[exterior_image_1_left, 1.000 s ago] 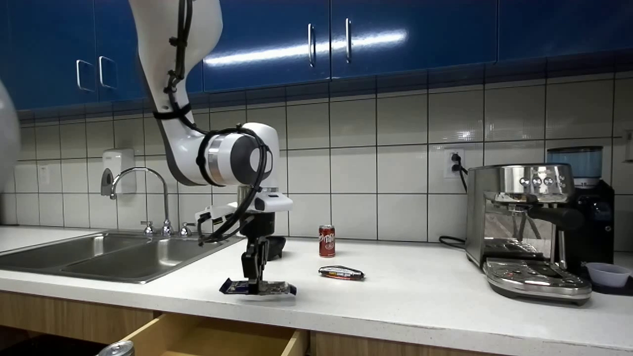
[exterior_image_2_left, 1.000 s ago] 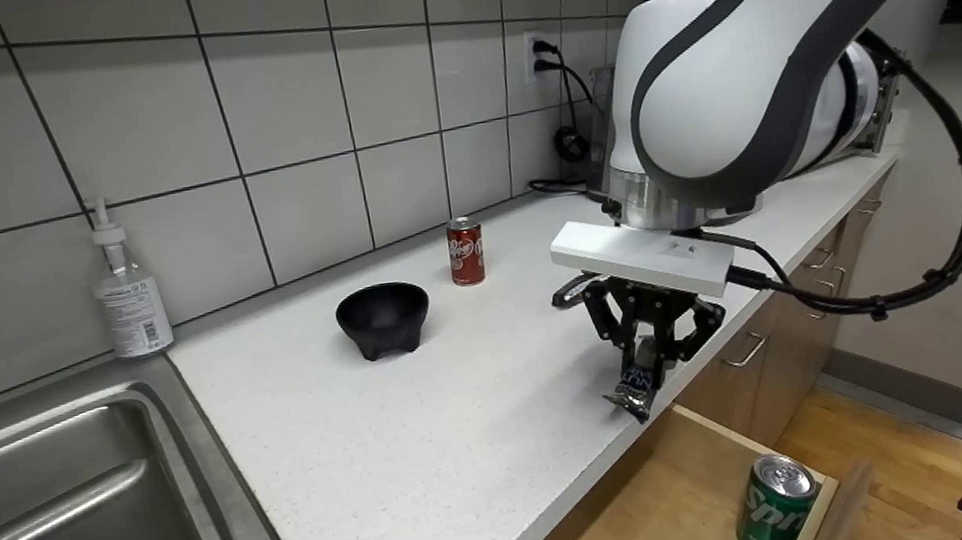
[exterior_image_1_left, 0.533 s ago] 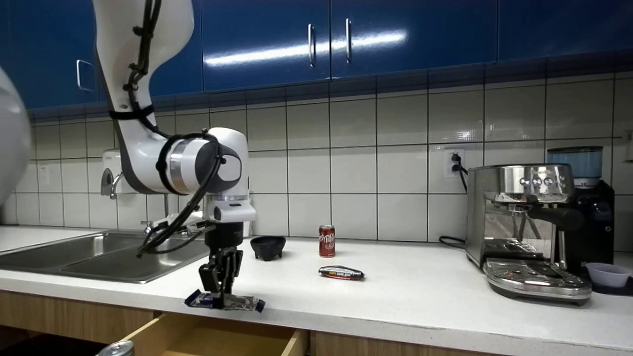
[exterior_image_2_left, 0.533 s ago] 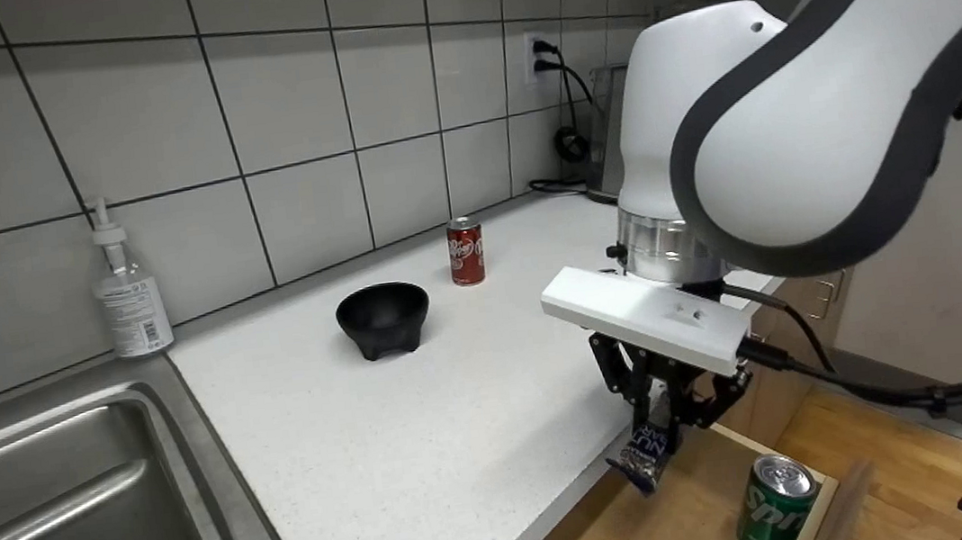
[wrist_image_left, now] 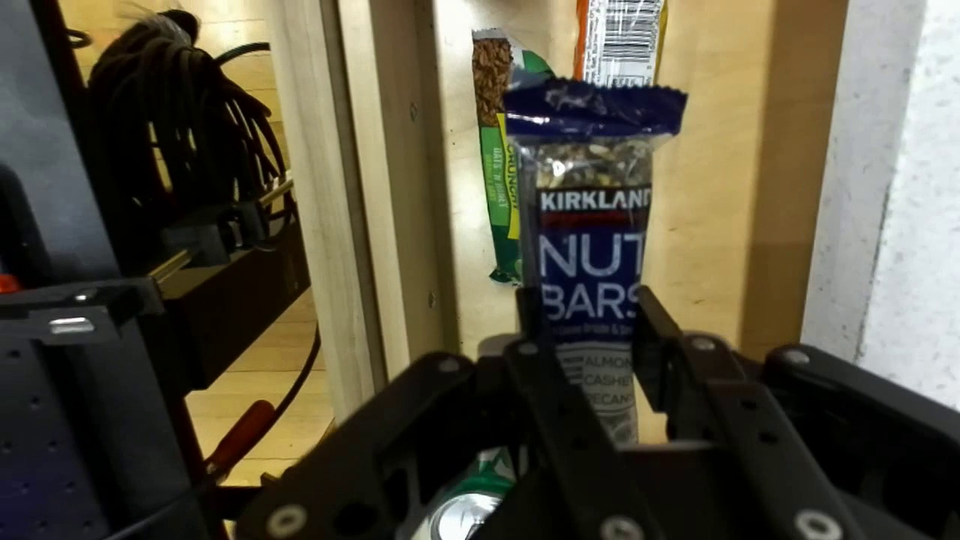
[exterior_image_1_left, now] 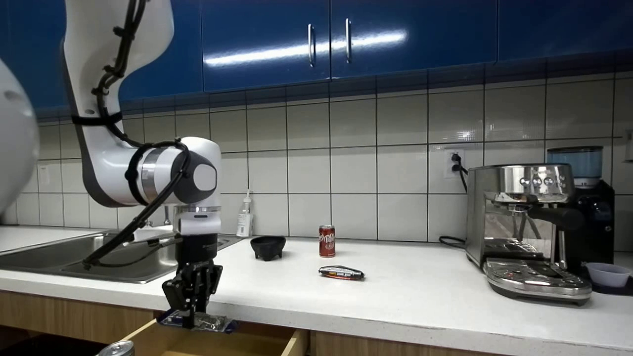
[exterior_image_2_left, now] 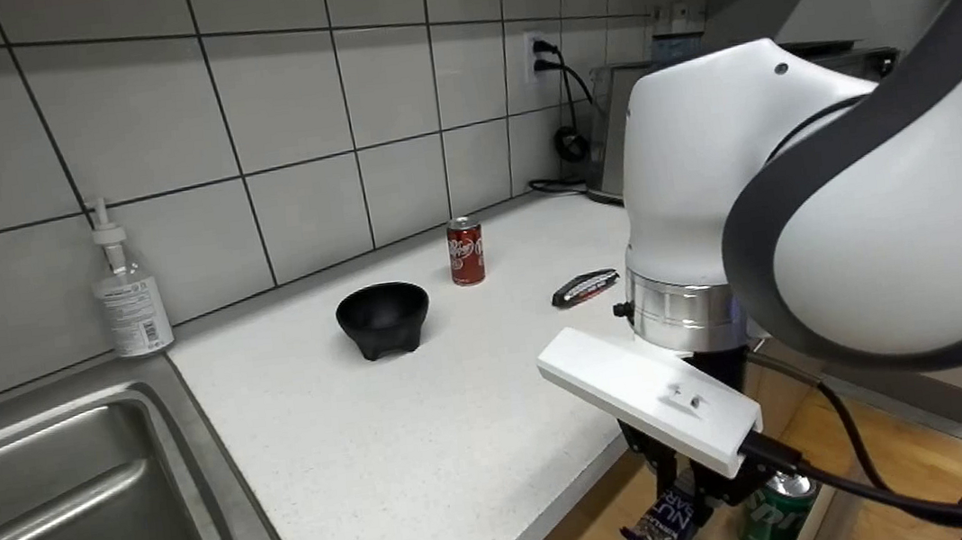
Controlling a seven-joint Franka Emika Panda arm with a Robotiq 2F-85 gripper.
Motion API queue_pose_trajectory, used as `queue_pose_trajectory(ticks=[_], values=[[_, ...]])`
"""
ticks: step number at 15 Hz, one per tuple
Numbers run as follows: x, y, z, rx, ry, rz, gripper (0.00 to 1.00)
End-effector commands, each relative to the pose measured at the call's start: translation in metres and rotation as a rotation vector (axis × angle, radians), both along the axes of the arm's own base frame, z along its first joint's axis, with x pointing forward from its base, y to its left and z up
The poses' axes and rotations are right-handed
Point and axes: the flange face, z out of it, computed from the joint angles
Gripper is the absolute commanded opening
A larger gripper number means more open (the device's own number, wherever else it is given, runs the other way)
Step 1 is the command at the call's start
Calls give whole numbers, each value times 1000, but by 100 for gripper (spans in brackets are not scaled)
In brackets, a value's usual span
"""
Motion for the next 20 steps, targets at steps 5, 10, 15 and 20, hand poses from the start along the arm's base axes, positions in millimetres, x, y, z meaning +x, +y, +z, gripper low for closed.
queue_pose_trajectory(ticks=[5,10,15,20], values=[[-11,6,-10,-24,28,-89,8],[-12,11,-22,-17,48,-79,8],[-15,16,-31,-16,70,-66,17],[-14,15,-24,-24,66,-58,74]])
